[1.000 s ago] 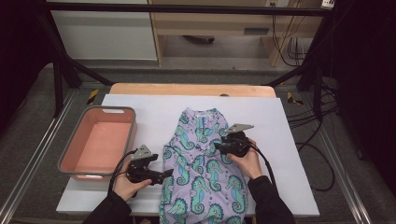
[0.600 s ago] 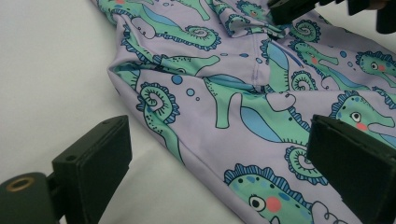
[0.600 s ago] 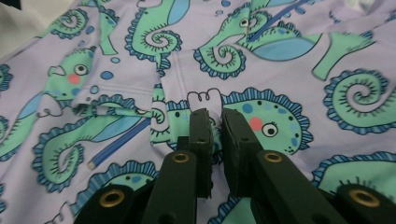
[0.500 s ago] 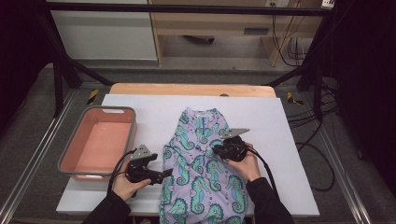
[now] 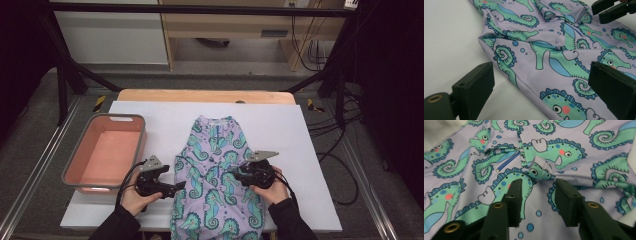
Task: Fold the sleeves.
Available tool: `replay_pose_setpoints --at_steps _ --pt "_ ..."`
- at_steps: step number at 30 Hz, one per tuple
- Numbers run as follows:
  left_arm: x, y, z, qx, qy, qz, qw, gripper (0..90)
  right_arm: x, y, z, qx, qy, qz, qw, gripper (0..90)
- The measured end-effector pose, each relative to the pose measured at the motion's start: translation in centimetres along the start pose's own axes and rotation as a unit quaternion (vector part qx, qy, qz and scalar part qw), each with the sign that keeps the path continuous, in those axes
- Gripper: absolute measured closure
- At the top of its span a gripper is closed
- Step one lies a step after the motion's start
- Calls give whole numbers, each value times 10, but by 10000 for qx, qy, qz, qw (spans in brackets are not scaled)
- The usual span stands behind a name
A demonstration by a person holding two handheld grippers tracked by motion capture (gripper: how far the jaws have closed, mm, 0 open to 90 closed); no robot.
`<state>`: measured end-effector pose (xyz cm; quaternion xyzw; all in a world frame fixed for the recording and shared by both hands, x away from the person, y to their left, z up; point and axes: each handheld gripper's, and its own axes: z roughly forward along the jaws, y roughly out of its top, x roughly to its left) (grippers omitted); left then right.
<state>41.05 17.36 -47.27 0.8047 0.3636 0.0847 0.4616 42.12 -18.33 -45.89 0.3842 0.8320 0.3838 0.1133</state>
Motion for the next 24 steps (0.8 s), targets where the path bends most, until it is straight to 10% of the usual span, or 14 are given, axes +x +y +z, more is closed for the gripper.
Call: replay_pose_setpoints --at_steps 13,24 --pt "-8 0 -4 103 17 -77 9999 62 -10 -26 -34 -455 8 505 9977 191" --pt "-20 -10 -6 345 212 -47 9992 98 -12 -48 -44 -367 -109 696 9968 154"
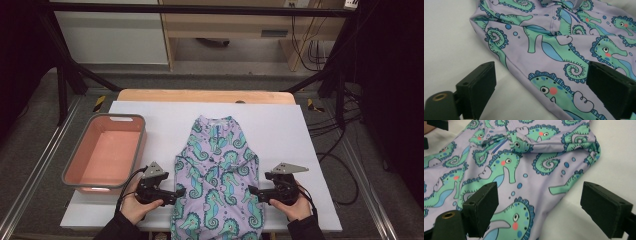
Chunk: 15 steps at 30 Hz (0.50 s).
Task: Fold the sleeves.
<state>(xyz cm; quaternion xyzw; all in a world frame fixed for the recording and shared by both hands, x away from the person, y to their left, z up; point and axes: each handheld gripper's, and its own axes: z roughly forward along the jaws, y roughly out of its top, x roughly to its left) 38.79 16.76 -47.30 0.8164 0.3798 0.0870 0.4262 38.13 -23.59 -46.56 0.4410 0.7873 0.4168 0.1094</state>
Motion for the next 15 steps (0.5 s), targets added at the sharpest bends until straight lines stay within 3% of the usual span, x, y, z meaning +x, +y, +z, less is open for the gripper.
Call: replay_pose_setpoints --at_steps 4,15 --pt "-5 -2 0 62 31 4 10000 150 0 -7 -1 12 -14 97 10000 158" --pt "-15 -7 -2 343 168 78 9992 391 9 -12 3 169 10 -21 9999 200"
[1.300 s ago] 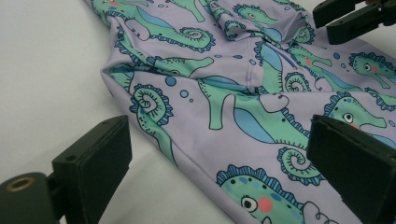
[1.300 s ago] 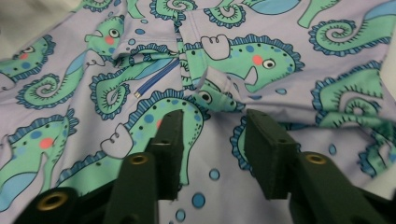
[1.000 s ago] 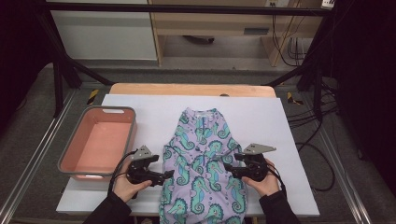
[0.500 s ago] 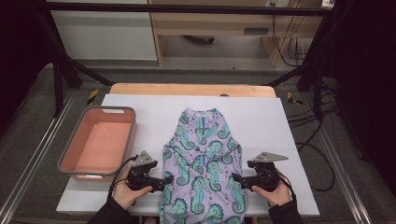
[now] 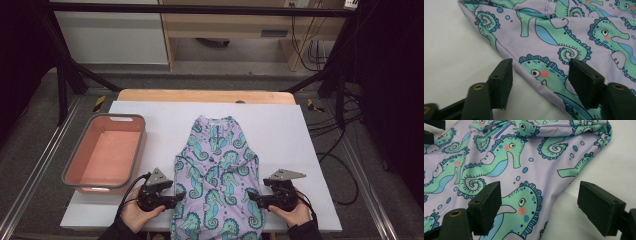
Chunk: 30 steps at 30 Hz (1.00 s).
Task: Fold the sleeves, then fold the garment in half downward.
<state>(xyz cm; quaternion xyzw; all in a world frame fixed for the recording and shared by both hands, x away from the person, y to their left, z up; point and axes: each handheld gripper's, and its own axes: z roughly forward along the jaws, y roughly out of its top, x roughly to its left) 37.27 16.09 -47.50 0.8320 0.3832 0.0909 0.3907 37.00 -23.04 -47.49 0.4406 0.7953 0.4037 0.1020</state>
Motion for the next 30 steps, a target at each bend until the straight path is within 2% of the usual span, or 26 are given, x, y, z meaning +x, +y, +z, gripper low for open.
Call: replay_pose_setpoints --at_steps 7,14,18,21,23,24,26,30 --pt "-4 0 0 133 -23 -7 9999 504 1 -2 1 30 -29 -23 10000 224" --pt "-9 -2 -1 202 -143 -70 9997 593 3 -5 0 -4 -85 -44 10000 265" --pt "-12 -4 -3 245 -148 -100 9995 640 4 -5 1 58 -96 -78 9999 298" --pt "-14 -5 -5 324 -144 -134 9993 674 5 -6 4 172 -199 -134 9996 329" --pt "-15 -6 -6 375 -113 -138 9991 710 6 -6 3 165 -243 -159 9994 388" --pt "-16 -6 -7 407 -91 -132 9990 735 6 -6 3 166 -208 -143 9995 440" --pt "-18 -7 -8 451 -51 -96 9989 773 8 -7 3 179 -128 -153 9996 483" --pt "-19 -7 -9 512 39 3 9987 871 12 -7 3 214 -152 -172 9995 656"
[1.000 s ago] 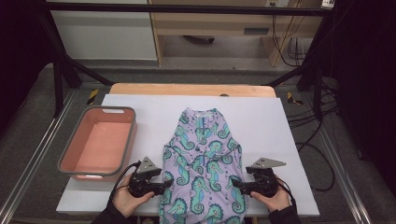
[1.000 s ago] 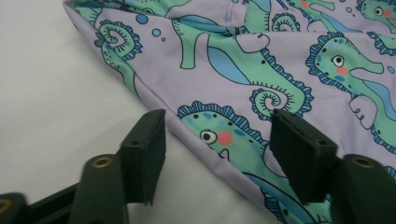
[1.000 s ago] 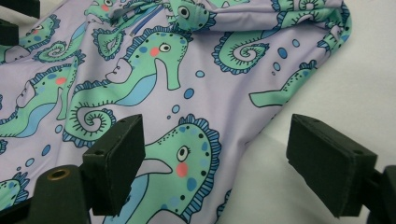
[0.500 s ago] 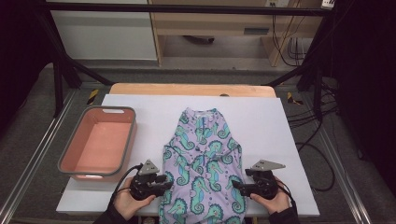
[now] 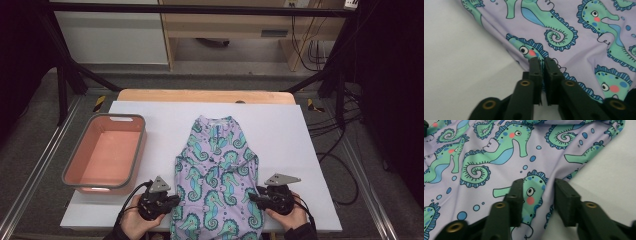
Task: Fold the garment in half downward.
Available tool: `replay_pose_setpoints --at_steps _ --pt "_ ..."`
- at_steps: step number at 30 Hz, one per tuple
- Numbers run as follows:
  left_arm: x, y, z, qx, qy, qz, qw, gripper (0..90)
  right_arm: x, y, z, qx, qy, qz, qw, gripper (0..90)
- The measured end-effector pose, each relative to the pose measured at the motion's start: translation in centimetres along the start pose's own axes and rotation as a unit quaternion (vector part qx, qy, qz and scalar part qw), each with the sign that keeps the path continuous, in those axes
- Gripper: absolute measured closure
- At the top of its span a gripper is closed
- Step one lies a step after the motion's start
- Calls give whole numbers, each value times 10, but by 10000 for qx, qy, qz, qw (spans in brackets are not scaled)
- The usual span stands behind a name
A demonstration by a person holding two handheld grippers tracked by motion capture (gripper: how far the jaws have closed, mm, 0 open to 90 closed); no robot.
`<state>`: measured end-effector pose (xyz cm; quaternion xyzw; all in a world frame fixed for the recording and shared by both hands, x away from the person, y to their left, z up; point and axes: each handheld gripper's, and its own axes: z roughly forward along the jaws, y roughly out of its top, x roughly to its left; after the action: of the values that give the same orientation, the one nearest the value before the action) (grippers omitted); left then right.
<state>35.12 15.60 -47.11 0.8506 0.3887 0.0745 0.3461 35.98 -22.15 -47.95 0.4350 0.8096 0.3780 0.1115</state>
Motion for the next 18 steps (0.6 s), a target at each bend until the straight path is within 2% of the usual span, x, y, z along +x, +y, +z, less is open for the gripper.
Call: replay_pose_setpoints --at_steps 2,5,12,14,18 --pt "0 0 -1 19 -23 38 10000 884 -1 -1 -1 34 10 69 10000 770" --pt "0 0 -2 79 -40 110 9999 887 -4 -2 -4 88 45 175 9998 863" --pt "6 -3 -8 45 -87 163 9998 889 -8 -1 -13 -76 25 236 9997 880" --pt "6 -5 -10 18 -186 120 9998 889 -7 -2 -14 -32 2 246 9997 880" --pt "1 -11 -14 -41 -215 160 9996 889 -3 -6 -15 63 -6 127 9999 879"
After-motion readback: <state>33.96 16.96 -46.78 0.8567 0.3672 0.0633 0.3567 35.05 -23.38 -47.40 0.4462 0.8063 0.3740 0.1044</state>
